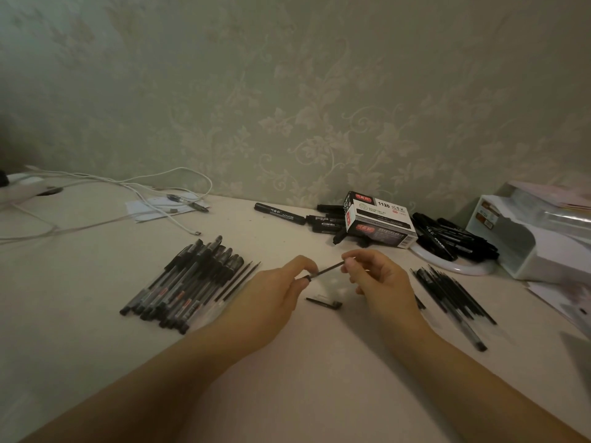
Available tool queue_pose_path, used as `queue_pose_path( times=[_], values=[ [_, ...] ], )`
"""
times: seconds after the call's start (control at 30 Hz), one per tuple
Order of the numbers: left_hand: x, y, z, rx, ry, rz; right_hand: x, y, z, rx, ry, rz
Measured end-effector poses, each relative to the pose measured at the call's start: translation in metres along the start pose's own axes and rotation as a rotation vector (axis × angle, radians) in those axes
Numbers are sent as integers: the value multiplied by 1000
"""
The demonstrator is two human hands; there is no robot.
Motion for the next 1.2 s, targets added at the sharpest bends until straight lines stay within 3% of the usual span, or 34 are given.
queue_pose_path(
  times=[0.17,0.27,0.4,0.5,0.77,0.87,0.97,1.1,1.2],
  values=[
    [1,1,0,1,1,-24,4,12,-4,115,-65,-53],
    [0,2,-1,19,16,-9,-2,18,-2,146,33,168],
    [-1,3,-1,24,30,-16,-8,1,5,-35,214,690],
    [-1,2,-1,15,42,-22,-8,-9,8,-116,268,802],
    [-1,2,-1,14,38,-21,-6,-8,8,-142,236,739],
    [-2,3,-1,25,32,1,-11,-5,10,-71,231,669],
    [0,4,-2,74,0,29,-20,-1,9,-3,150,324],
    [3,4,-2,102,-49,49,-19,-16,16,-192,-55,-61],
    [6,3,-1,100,-90,8,-11,-18,17,-200,-164,-199]
  ],
)
Point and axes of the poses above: each hand's wrist, its own z-axis away from the middle knuckle, its own y-axis out of the back of the hand, x = y × z, the point moved 5 cm from there along -z, towards the middle knuckle, and after that the axes turned 10 degrees about z, right-handed, at the moved point
